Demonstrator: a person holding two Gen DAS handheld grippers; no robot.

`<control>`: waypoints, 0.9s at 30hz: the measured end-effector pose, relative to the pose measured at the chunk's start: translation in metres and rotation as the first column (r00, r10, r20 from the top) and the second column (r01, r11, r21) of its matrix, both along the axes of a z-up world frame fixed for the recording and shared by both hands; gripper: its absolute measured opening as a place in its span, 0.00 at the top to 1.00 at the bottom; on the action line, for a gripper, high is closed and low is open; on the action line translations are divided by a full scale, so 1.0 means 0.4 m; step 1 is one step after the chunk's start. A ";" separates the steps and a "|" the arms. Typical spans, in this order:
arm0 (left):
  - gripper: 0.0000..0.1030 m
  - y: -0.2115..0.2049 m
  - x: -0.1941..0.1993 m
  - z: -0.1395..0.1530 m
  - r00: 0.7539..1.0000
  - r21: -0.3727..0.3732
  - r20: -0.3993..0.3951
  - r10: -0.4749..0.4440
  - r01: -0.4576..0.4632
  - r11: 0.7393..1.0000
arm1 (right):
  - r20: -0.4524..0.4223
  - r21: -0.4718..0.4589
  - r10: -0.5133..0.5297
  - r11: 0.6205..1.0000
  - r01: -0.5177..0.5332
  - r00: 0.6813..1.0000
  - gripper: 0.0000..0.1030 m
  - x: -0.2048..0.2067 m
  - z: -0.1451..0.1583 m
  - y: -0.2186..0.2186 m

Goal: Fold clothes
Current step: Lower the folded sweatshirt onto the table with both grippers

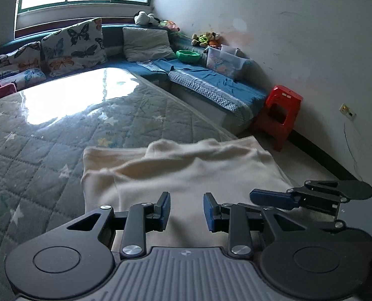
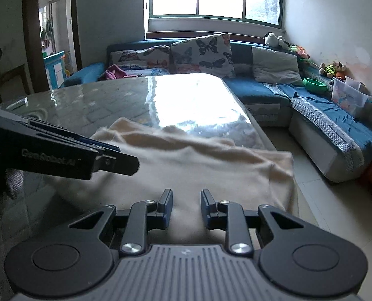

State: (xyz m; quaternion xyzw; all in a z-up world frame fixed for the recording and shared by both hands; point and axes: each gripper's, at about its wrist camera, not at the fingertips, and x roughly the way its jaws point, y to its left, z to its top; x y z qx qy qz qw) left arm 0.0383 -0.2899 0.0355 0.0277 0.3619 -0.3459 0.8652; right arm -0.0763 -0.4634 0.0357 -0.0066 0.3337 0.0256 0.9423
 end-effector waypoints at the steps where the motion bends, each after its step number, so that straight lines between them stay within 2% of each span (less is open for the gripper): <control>1: 0.69 0.005 -0.011 -0.003 1.000 0.002 0.003 -0.003 0.003 1.000 | 0.001 -0.003 -0.004 1.000 0.004 1.000 0.76 -0.015 -0.002 0.002; 10: 0.68 0.040 -0.066 -0.032 1.000 0.011 0.025 -0.008 0.008 1.000 | 0.018 -0.023 -0.008 1.000 0.008 1.000 0.72 -0.094 0.009 0.005; 15: 0.67 0.063 -0.073 -0.021 1.000 -0.019 0.026 0.010 -0.009 1.000 | 0.056 -0.017 -0.052 0.998 0.053 0.997 0.72 -0.097 0.029 -0.024; 19: 0.67 0.083 -0.074 -0.027 0.999 -0.026 0.021 0.030 -0.030 0.999 | 0.027 -0.005 -0.114 0.993 0.114 0.993 0.72 -0.087 0.004 -0.064; 22: 0.67 0.096 -0.076 -0.027 0.999 -0.037 0.012 0.042 -0.042 0.998 | 0.017 0.012 -0.126 0.992 0.125 0.992 0.71 -0.100 -0.010 -0.080; 27: 0.66 0.110 -0.087 -0.012 0.998 -0.054 0.028 0.062 -0.060 0.997 | 0.051 0.019 -0.128 0.992 0.127 0.990 0.71 -0.111 0.013 -0.069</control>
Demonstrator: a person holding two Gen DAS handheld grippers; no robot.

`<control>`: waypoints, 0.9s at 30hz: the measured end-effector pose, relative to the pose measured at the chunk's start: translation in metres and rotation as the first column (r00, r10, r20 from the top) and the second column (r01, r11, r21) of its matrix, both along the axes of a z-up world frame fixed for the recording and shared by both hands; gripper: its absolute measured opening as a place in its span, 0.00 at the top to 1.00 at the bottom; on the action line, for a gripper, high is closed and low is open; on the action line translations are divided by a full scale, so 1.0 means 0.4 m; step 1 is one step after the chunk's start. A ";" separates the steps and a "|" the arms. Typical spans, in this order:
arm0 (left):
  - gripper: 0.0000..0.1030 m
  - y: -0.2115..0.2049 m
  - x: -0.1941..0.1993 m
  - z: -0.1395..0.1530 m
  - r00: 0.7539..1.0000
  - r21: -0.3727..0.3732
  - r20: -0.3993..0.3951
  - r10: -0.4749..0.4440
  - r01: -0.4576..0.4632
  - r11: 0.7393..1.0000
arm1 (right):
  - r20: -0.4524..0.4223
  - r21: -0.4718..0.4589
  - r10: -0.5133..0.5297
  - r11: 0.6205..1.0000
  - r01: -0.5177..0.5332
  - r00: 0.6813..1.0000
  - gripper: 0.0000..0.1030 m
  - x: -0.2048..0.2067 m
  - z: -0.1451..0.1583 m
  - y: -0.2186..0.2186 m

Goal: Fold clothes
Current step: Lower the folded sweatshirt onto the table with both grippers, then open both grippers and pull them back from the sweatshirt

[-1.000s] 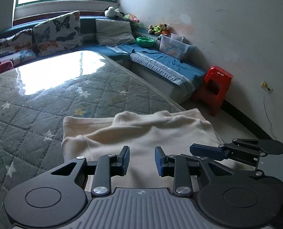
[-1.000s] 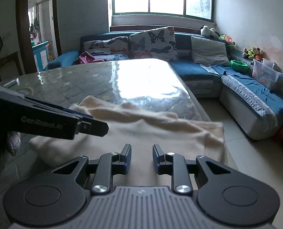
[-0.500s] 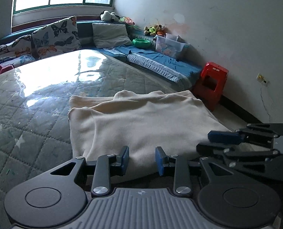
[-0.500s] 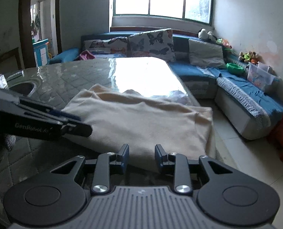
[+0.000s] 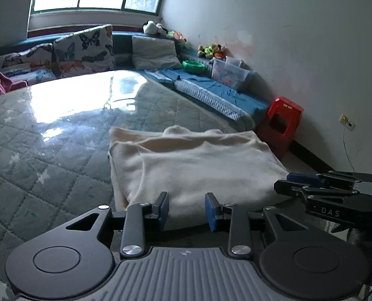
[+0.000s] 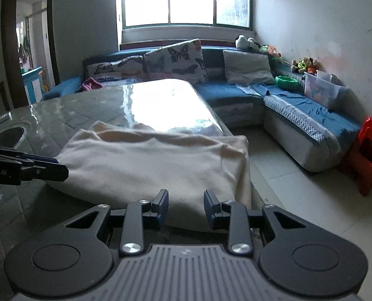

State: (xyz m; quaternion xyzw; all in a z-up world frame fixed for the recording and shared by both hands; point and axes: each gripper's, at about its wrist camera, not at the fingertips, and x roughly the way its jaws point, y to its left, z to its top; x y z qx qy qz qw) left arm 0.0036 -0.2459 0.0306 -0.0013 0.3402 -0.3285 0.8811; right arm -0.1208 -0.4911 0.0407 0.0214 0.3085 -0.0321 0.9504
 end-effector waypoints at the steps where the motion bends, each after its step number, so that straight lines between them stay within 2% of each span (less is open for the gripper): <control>1: 0.66 0.003 0.002 -0.001 1.000 0.001 0.001 0.008 -0.008 1.000 | 0.007 0.007 0.003 1.000 -0.003 1.000 0.71 0.001 0.002 0.003; 7: 0.67 0.016 0.014 -0.031 0.999 0.008 -0.034 0.031 -0.031 0.999 | -0.008 0.009 0.033 0.999 -0.033 0.999 0.69 0.030 -0.023 0.034; 13: 0.66 0.033 0.008 -0.001 0.999 -0.030 -0.024 0.041 -0.042 0.999 | 0.002 0.005 0.038 0.999 -0.038 0.999 0.69 0.025 -0.010 0.041; 19: 0.66 0.039 0.021 -0.026 0.996 -0.007 -0.054 0.069 -0.070 0.998 | -0.009 0.007 0.049 0.999 -0.049 0.999 0.69 0.035 -0.024 0.057; 23: 0.55 0.040 0.010 -0.010 0.997 -0.014 -0.046 0.065 -0.066 0.998 | -0.003 0.016 0.048 0.999 -0.048 0.999 0.67 0.030 -0.015 0.061; 27: 0.49 0.042 -0.001 -0.002 0.997 -0.009 -0.043 0.069 -0.070 0.998 | 0.005 0.020 0.050 0.999 -0.050 0.999 0.63 0.021 -0.001 0.068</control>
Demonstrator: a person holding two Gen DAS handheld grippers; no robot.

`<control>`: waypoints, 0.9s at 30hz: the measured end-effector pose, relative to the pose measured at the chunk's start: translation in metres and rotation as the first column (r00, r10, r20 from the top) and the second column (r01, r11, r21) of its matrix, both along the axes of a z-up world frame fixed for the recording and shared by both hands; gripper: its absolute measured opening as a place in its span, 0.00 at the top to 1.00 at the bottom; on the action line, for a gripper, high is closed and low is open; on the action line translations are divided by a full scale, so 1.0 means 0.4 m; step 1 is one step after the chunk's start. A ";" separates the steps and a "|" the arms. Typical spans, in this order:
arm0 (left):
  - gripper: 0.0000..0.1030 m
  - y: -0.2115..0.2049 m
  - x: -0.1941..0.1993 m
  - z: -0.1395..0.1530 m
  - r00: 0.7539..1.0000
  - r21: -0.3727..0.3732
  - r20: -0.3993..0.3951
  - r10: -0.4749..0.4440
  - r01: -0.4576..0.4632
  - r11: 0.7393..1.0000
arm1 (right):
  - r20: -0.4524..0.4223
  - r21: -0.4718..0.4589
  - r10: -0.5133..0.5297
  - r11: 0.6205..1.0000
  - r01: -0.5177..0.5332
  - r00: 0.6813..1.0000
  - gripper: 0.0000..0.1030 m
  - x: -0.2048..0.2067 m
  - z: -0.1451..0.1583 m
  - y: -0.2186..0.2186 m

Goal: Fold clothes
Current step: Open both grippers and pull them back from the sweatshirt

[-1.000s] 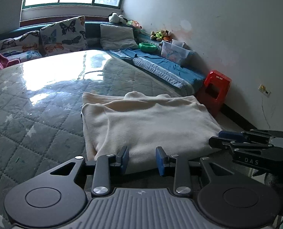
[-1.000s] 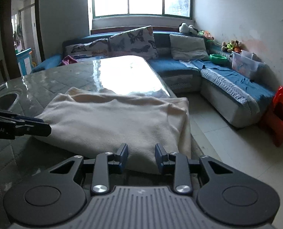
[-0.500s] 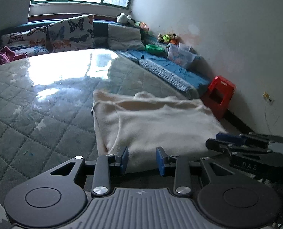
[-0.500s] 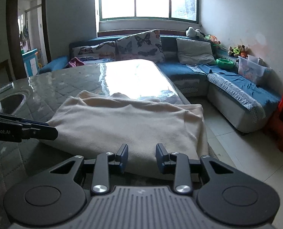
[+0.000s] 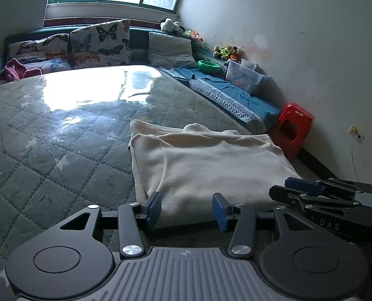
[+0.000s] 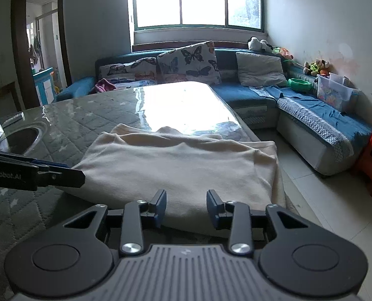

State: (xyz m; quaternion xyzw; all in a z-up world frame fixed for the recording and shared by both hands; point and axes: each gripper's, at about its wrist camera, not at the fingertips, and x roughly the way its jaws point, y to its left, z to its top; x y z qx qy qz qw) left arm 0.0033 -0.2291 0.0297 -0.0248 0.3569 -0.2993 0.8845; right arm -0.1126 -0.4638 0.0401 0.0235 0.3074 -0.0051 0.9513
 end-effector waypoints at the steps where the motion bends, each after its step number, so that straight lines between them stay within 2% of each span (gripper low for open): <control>1: 0.49 0.001 -0.004 0.000 1.000 0.004 0.001 0.001 -0.001 1.000 | 0.000 0.002 0.000 1.000 0.000 1.000 0.62 -0.003 0.001 0.003; 11: 0.31 0.023 -0.044 -0.007 1.000 0.042 -0.004 0.019 -0.019 0.999 | -0.013 0.040 -0.024 0.999 0.025 1.000 0.55 -0.034 -0.004 0.027; 14: 0.21 0.027 -0.060 -0.007 1.000 0.057 -0.003 0.022 -0.021 0.998 | -0.014 0.048 -0.036 0.998 0.036 0.999 0.54 -0.046 -0.001 0.028; 16: 0.15 0.030 -0.071 -0.005 1.000 0.064 0.006 0.024 -0.024 0.998 | -0.015 0.051 -0.044 0.998 0.045 0.999 0.48 -0.055 0.000 0.029; 17: 0.11 0.032 -0.076 -0.003 1.000 0.064 0.010 0.022 -0.023 0.998 | -0.014 0.050 -0.047 0.998 0.048 0.999 0.42 -0.060 0.001 0.031; 18: 0.07 0.034 -0.081 -0.002 1.000 0.064 0.014 0.022 -0.023 0.998 | -0.014 0.049 -0.050 0.998 0.051 0.999 0.41 -0.065 0.002 0.033; 23: 0.00 0.043 -0.097 0.005 0.999 0.070 0.024 0.026 -0.027 0.997 | -0.019 0.049 -0.048 0.998 0.049 0.999 0.38 -0.078 0.004 0.038; 26: 0.00 0.048 -0.107 0.006 0.999 0.073 0.029 0.029 -0.031 0.997 | -0.021 0.047 -0.048 0.998 0.049 0.999 0.25 -0.085 0.004 0.048; 27: 0.00 0.049 -0.109 0.006 0.999 0.074 0.030 0.031 -0.033 0.997 | -0.019 0.046 -0.046 0.998 0.047 0.999 0.25 -0.088 0.005 0.051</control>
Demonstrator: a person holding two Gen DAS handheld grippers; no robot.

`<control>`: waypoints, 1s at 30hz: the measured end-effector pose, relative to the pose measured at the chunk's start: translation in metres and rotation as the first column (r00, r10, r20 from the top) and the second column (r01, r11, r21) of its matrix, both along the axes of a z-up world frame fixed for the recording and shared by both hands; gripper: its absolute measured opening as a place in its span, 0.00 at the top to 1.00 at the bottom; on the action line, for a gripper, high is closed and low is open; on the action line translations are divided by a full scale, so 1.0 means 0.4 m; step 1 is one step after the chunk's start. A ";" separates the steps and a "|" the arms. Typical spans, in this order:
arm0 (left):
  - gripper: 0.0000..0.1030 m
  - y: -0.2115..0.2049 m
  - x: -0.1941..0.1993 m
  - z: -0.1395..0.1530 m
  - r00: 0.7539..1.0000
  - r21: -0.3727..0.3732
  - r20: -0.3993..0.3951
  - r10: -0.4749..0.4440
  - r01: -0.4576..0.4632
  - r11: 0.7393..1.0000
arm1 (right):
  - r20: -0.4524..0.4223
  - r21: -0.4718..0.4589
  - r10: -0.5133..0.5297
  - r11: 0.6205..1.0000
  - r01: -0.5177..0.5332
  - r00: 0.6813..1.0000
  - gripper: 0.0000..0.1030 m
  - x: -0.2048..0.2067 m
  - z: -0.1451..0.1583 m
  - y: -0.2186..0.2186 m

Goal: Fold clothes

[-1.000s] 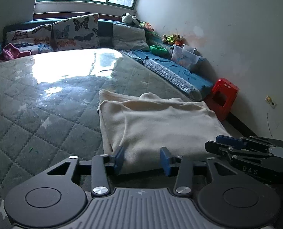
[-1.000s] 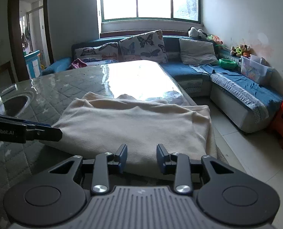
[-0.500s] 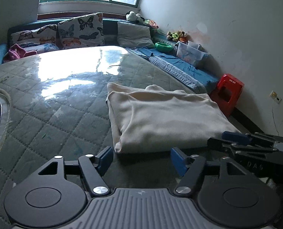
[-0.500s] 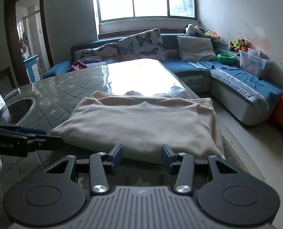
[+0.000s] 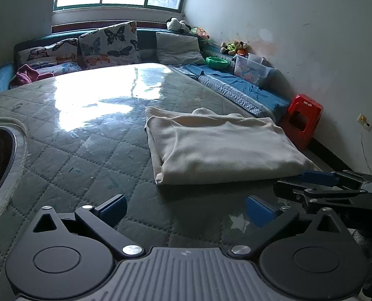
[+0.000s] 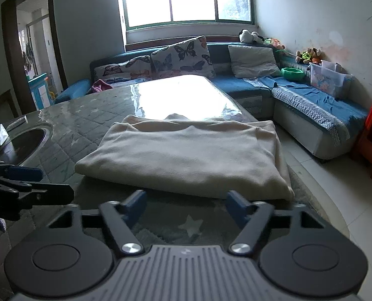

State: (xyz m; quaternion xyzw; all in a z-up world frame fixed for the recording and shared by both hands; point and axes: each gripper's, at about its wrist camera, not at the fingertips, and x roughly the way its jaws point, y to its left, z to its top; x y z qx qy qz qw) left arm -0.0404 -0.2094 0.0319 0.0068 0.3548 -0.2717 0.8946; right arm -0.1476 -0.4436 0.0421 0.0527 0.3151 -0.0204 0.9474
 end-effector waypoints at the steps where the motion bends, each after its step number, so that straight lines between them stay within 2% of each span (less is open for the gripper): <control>1: 0.00 0.002 -0.002 -0.001 1.000 0.001 0.000 0.003 -0.003 1.000 | 0.002 -0.001 0.002 1.000 -0.002 1.000 0.25 -0.003 0.001 0.002; 9: 0.00 0.020 -0.020 -0.007 1.000 0.009 -0.008 0.024 -0.024 1.000 | 0.009 -0.003 0.004 1.000 -0.004 1.000 0.15 -0.023 0.007 0.018; 30: 0.00 0.050 -0.054 -0.018 0.997 0.053 -0.013 0.080 -0.079 0.995 | 0.001 -0.018 -0.020 1.000 0.020 1.000 0.04 -0.050 -0.001 0.046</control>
